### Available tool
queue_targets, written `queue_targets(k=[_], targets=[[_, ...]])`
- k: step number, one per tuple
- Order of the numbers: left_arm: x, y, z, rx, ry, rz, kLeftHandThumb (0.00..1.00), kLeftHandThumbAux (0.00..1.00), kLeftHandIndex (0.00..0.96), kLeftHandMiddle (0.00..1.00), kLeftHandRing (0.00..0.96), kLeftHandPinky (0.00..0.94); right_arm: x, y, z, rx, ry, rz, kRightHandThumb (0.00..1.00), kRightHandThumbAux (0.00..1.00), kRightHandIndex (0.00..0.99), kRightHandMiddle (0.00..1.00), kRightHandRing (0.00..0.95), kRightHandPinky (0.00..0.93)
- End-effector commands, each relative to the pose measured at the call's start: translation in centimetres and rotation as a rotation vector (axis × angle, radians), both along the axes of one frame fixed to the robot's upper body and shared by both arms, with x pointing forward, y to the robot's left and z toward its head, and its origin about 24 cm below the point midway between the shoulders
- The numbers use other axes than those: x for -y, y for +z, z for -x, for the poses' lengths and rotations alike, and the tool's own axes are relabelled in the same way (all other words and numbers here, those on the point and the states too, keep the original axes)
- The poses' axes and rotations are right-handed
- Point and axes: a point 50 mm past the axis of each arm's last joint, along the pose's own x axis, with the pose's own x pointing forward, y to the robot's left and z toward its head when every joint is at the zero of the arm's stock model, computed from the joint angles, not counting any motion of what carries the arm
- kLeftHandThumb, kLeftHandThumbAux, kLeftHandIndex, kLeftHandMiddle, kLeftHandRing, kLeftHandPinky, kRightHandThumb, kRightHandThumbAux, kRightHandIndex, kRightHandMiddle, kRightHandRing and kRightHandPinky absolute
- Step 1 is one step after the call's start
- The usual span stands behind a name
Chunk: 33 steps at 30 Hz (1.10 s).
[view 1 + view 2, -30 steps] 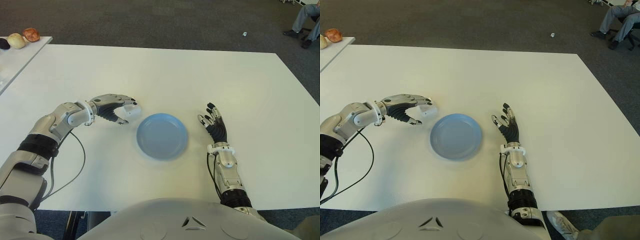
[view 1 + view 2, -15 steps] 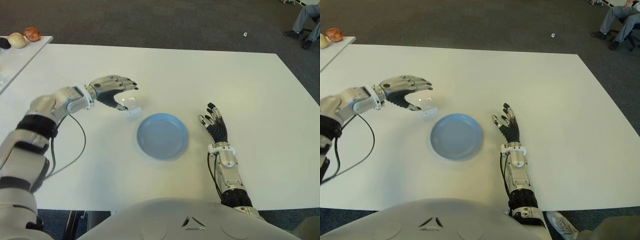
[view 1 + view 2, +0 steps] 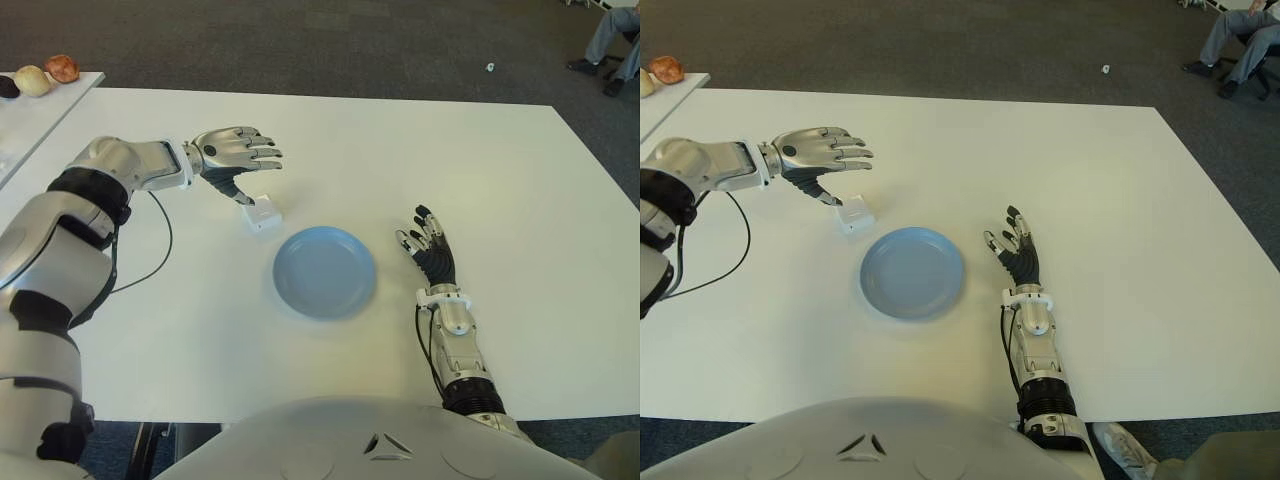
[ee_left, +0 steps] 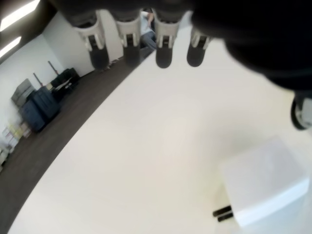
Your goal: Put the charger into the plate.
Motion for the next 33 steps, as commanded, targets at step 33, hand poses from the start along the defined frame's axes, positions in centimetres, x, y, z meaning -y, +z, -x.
queue_targets(k=[33], targets=[[2.3, -2.3, -0.9, 0.099, -0.246, -0.360, 0.312, 0.233, 0.000, 0.000, 0.000, 0.000, 0.2, -1.6, 2.2, -0.088, -0.033, 0.010, 0.000, 0.692, 0.038, 0.070, 0.059, 0.068]])
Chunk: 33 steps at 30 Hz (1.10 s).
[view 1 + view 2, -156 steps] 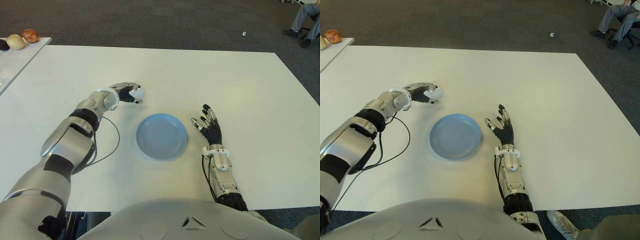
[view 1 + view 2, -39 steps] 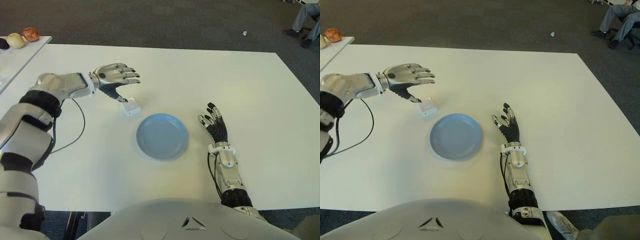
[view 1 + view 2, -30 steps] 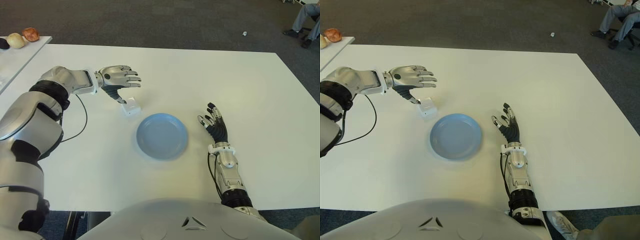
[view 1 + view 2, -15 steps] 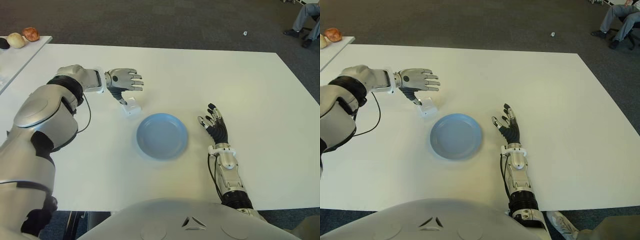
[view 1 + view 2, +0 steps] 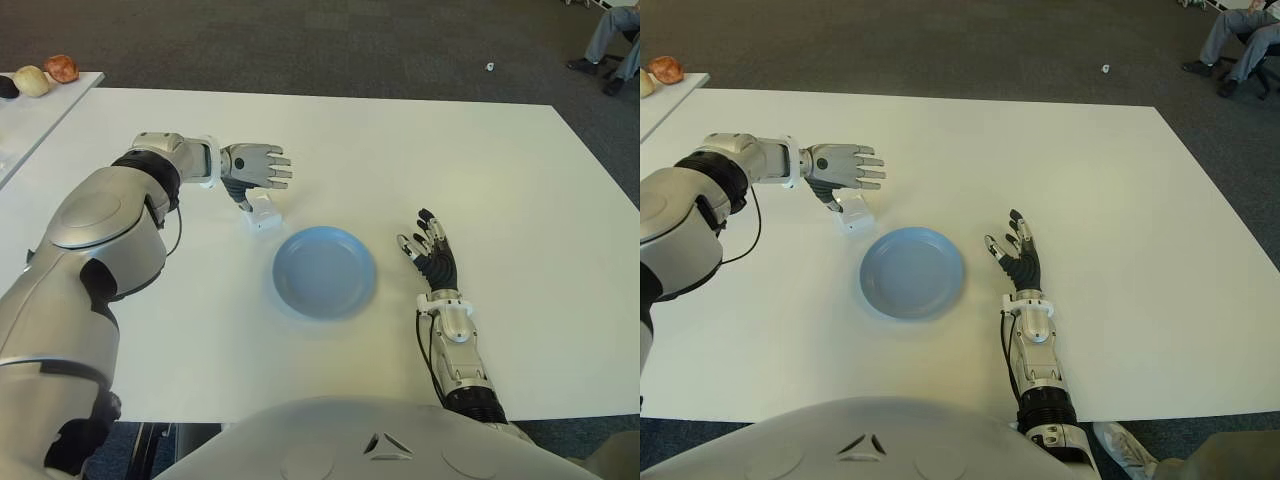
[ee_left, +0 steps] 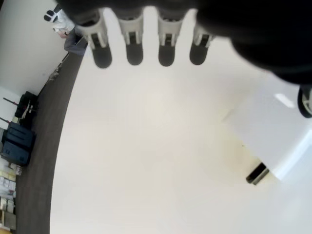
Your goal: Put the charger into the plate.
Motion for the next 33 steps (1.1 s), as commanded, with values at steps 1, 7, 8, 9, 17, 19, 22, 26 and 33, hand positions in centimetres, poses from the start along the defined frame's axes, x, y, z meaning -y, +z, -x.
queue_targets(k=[1, 7, 8, 9, 17, 19, 22, 26, 33], targets=[[0.01, -0.64, 0.25, -0.014, -0.010, -0.021, 0.315, 0.235, 0.000, 0.000, 0.000, 0.000, 0.25, -1.84, 1.37, -0.107, -0.017, -0.005, 0.000, 0.691, 0.039, 0.070, 0.058, 0.068], [0.00, -0.99, 0.41, -0.027, -0.005, -0.022, 0.335, 0.236, 0.000, 0.000, 0.000, 0.000, 0.36, -1.82, 1.44, -0.104, -0.014, -0.003, 0.000, 0.703, 0.039, 0.071, 0.058, 0.071], [-0.02, -1.07, 0.43, -0.028, -0.003, -0.024, 0.338, 0.234, 0.000, 0.000, 0.000, 0.000, 0.37, -1.82, 1.45, -0.104, -0.014, -0.002, 0.000, 0.706, 0.039, 0.071, 0.058, 0.073], [0.00, -1.12, 0.44, -0.030, -0.002, -0.026, 0.339, 0.233, 0.000, 0.000, 0.000, 0.000, 0.41, -1.81, 1.46, -0.103, -0.014, -0.001, 0.000, 0.708, 0.039, 0.071, 0.059, 0.073], [0.10, -1.25, 0.47, -0.040, 0.005, -0.032, 0.339, 0.221, 0.000, 0.000, 0.000, 0.000, 0.58, -1.81, 1.52, -0.103, -0.014, 0.008, 0.000, 0.707, 0.036, 0.071, 0.059, 0.071], [0.10, -1.24, 0.45, -0.040, 0.009, -0.031, 0.337, 0.222, 0.000, 0.000, 0.000, 0.000, 0.62, -1.81, 1.54, -0.103, -0.014, 0.009, 0.000, 0.697, 0.036, 0.070, 0.059, 0.071], [0.08, -1.20, 0.42, -0.039, 0.013, -0.029, 0.336, 0.223, 0.000, 0.000, 0.000, 0.000, 0.69, -1.82, 1.56, -0.103, -0.014, 0.011, 0.000, 0.683, 0.036, 0.069, 0.059, 0.069], [-0.01, -1.10, 0.37, -0.040, 0.025, -0.027, 0.334, 0.223, 0.000, 0.000, 0.000, 0.000, 0.78, -1.84, 1.57, -0.105, -0.012, 0.014, 0.000, 0.672, 0.035, 0.067, 0.057, 0.066], [-0.16, -0.93, 0.29, -0.042, 0.043, -0.026, 0.329, 0.227, 0.000, 0.000, 0.000, 0.000, 0.80, -1.85, 1.60, -0.108, -0.011, 0.015, 0.000, 0.692, 0.034, 0.068, 0.055, 0.069]])
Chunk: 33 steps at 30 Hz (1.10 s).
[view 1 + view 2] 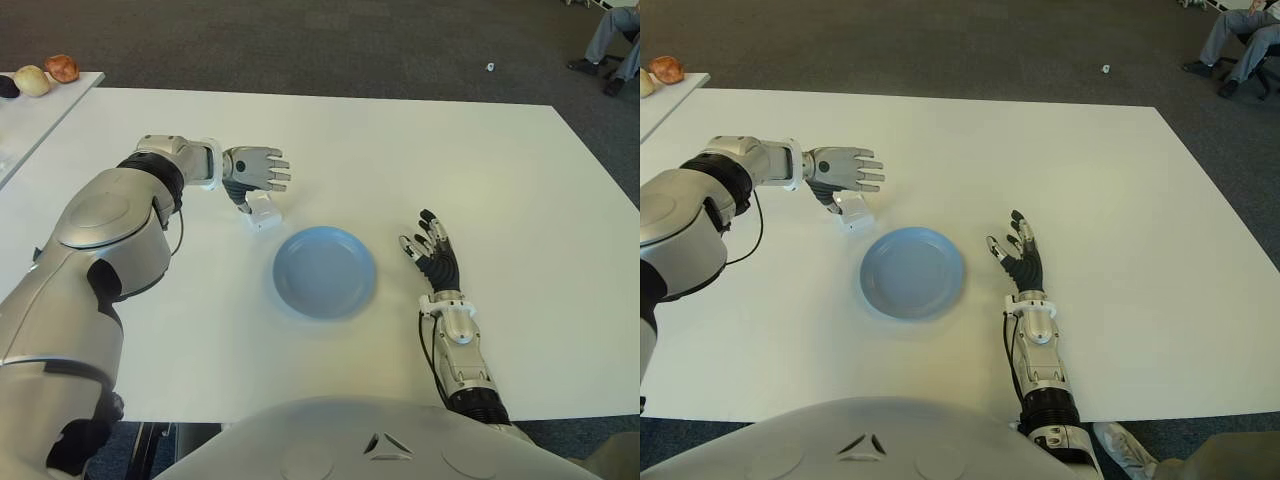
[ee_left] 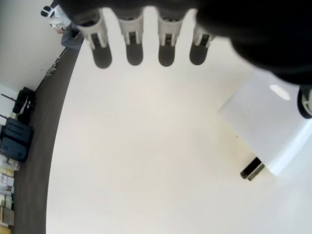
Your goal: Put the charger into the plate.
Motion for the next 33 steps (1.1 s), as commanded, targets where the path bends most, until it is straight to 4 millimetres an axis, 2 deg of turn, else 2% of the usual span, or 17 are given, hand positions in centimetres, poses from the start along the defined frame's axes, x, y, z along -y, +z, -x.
queue_targets(k=[1, 9, 24, 33], targets=[[-0.3, -0.5, 0.2, -0.023, 0.028, -0.013, 0.326, 0.228, 0.000, 0.000, 0.000, 0.000, 0.4, -1.8, 1.5, -0.106, -0.017, 0.000, 0.000, 0.695, 0.034, 0.068, 0.055, 0.069], [-0.6, -0.4, 0.2, -0.038, 0.058, -0.015, 0.299, 0.232, 0.000, 0.000, 0.000, 0.000, 0.5, -1.8, 1.5, -0.106, -0.016, 0.000, 0.000, 0.715, 0.034, 0.071, 0.059, 0.075], [-1.3, -0.6, 0.4, -0.049, 0.087, -0.024, 0.309, 0.234, 0.000, 0.000, 0.000, 0.000, 0.6, -1.8, 1.5, -0.106, -0.015, 0.008, 0.000, 0.715, 0.033, 0.071, 0.059, 0.073], [-2.3, -0.3, 0.4, -0.040, 0.113, -0.018, 0.310, 0.230, 0.000, 0.000, 0.000, 0.000, 0.6, -1.8, 1.5, -0.098, -0.017, 0.009, 0.000, 0.676, 0.037, 0.075, 0.068, 0.077]])
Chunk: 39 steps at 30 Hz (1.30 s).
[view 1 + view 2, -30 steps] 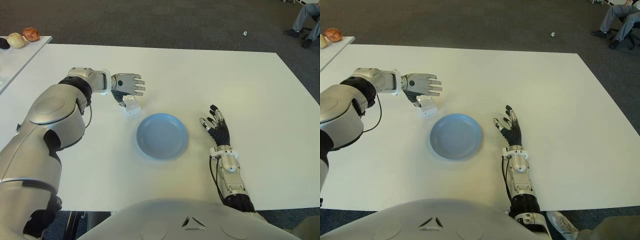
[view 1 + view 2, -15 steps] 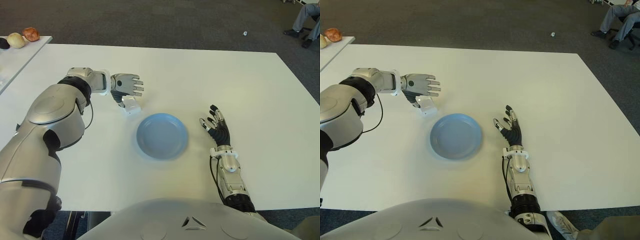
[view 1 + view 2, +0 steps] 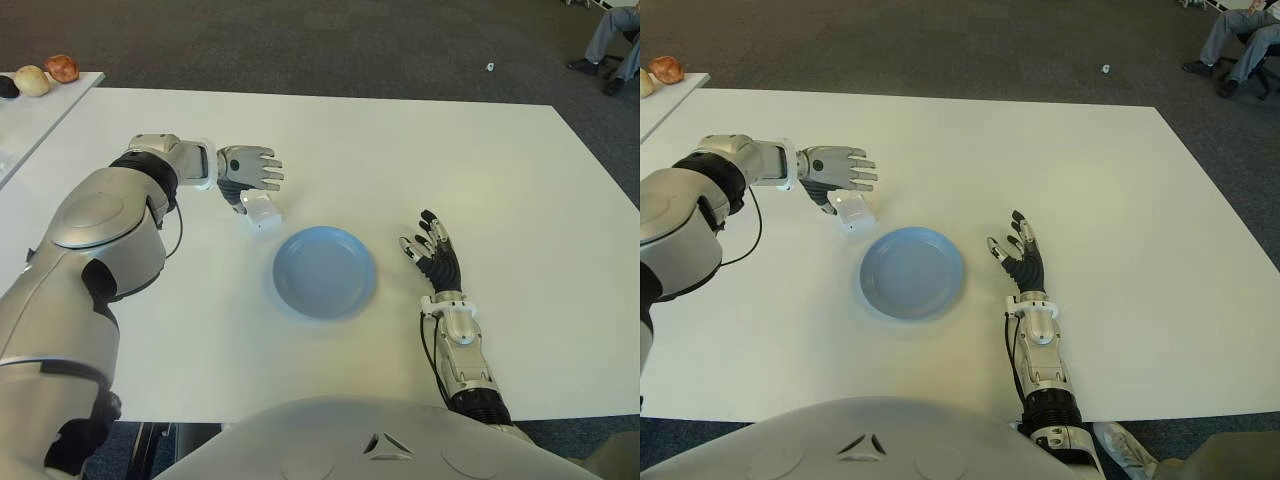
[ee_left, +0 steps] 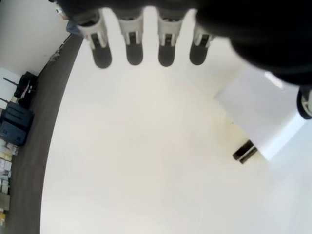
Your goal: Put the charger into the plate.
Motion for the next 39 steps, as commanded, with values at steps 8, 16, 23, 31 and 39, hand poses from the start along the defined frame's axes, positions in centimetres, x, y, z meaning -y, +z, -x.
queue_targets(k=[8, 16, 23, 31, 39], targets=[[-3.3, 0.2, 0.7, -0.022, 0.073, -0.029, 0.318, 0.232, 0.000, 0.000, 0.000, 0.000, 0.4, -1.8, 1.4, -0.098, -0.018, -0.002, 0.000, 0.647, 0.034, 0.077, 0.068, 0.074], [-3.9, 0.2, 0.9, -0.021, 0.090, -0.020, 0.324, 0.234, 0.000, 0.000, 0.000, 0.000, 0.5, -1.8, 1.3, -0.099, -0.017, -0.010, 0.000, 0.669, 0.030, 0.068, 0.058, 0.067], [-4.2, -0.4, 1.3, -0.035, 0.108, 0.010, 0.309, 0.230, 0.000, 0.000, 0.000, 0.000, 0.5, -1.7, 1.2, -0.094, -0.016, -0.006, 0.000, 0.679, 0.033, 0.072, 0.062, 0.073], [-3.7, -1.4, 1.6, -0.051, 0.107, 0.026, 0.339, 0.232, 0.000, 0.000, 0.000, 0.000, 0.7, -1.6, 1.1, -0.094, -0.017, -0.004, 0.000, 0.668, 0.038, 0.078, 0.068, 0.076], [-3.2, -2.5, 1.9, -0.068, 0.104, 0.029, 0.327, 0.238, 0.000, 0.000, 0.000, 0.000, 0.9, -1.6, 1.0, -0.093, -0.016, -0.001, 0.000, 0.665, 0.035, 0.072, 0.061, 0.067]])
